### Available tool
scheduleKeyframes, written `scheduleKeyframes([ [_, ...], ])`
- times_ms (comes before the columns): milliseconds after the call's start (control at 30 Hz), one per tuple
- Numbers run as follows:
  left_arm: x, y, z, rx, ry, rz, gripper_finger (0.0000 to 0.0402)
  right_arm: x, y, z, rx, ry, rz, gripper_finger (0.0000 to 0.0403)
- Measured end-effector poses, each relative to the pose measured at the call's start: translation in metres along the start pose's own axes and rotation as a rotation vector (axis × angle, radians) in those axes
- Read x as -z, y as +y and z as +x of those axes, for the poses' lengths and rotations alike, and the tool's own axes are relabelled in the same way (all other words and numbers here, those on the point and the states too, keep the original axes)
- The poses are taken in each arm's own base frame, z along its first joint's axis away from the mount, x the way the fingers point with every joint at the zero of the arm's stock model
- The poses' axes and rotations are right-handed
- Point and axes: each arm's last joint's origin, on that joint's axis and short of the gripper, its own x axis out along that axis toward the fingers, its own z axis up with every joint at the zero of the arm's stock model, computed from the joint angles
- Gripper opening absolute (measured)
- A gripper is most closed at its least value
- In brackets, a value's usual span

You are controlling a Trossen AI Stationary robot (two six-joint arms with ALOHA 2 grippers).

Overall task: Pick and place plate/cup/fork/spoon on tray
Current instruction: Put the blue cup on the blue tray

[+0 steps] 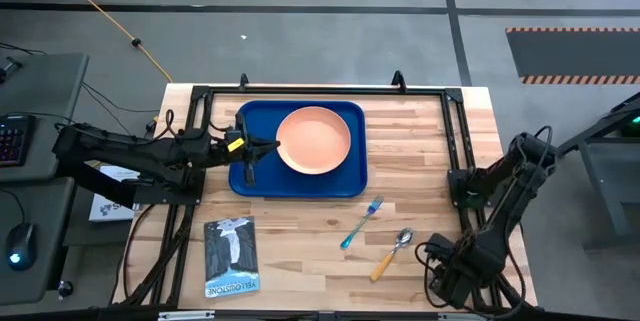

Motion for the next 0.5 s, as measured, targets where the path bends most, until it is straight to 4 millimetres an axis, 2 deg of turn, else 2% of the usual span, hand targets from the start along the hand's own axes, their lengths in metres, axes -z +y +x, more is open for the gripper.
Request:
scheduleKeyframes([
  [500,0.000,0.000,0.000,0.000,0.000,0.001,0.0000,-0.004,0.010,0.024,0.109,-0.032,-0.020,0.0222],
])
